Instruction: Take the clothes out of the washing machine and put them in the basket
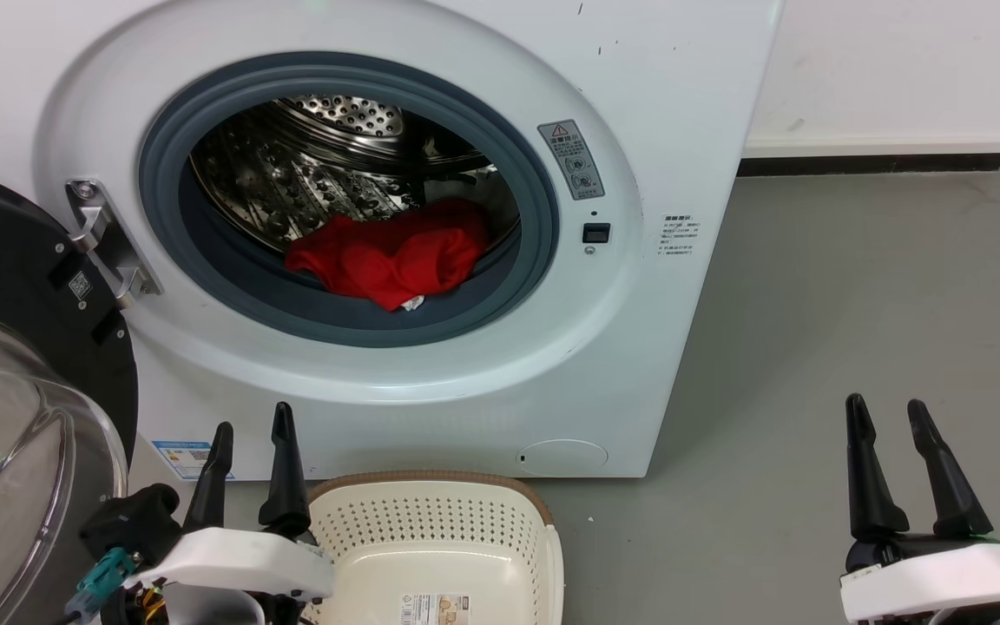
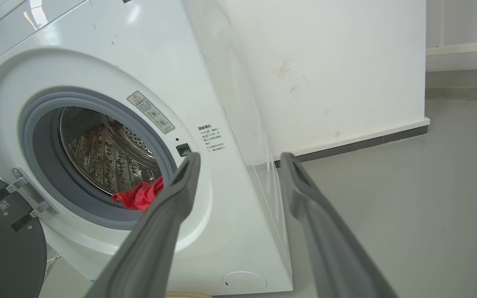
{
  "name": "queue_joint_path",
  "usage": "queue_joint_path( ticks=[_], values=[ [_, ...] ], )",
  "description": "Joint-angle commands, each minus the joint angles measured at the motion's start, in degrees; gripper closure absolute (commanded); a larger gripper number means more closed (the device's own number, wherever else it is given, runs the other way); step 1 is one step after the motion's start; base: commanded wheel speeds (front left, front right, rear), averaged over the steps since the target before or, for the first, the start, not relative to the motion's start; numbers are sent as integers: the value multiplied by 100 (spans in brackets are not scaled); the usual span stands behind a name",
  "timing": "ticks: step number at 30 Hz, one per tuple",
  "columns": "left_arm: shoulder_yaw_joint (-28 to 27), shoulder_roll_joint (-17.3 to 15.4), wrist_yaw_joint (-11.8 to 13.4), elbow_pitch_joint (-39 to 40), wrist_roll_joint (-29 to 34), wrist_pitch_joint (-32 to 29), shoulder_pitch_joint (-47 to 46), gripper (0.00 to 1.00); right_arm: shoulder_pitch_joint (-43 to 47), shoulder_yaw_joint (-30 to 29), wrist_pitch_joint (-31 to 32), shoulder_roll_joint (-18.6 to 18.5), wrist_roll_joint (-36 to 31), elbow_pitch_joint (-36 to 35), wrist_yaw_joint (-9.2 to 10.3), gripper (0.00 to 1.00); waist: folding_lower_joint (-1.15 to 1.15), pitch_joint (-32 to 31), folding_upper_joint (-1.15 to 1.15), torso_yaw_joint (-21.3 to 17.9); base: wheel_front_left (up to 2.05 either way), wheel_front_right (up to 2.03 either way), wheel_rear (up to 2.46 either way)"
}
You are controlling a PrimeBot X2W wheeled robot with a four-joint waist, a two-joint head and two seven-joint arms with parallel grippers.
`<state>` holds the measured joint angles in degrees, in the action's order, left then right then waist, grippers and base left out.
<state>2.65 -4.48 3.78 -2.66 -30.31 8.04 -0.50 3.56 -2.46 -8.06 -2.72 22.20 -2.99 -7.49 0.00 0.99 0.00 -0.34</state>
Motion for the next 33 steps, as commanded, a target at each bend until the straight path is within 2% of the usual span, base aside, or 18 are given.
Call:
queue_joint_path(
  ticks=[1,33],
  values=[
    [13,-5,10,96,166,57,-18,0,3,18,-58,-25,-168,-102,0,0,0,1,0,2,0,0,0],
    [48,72,77,206,1944,486,235,0,329,87,-484,-24,-1833,-502,0,0,0,63,0,14,0,0,0]
  ],
)
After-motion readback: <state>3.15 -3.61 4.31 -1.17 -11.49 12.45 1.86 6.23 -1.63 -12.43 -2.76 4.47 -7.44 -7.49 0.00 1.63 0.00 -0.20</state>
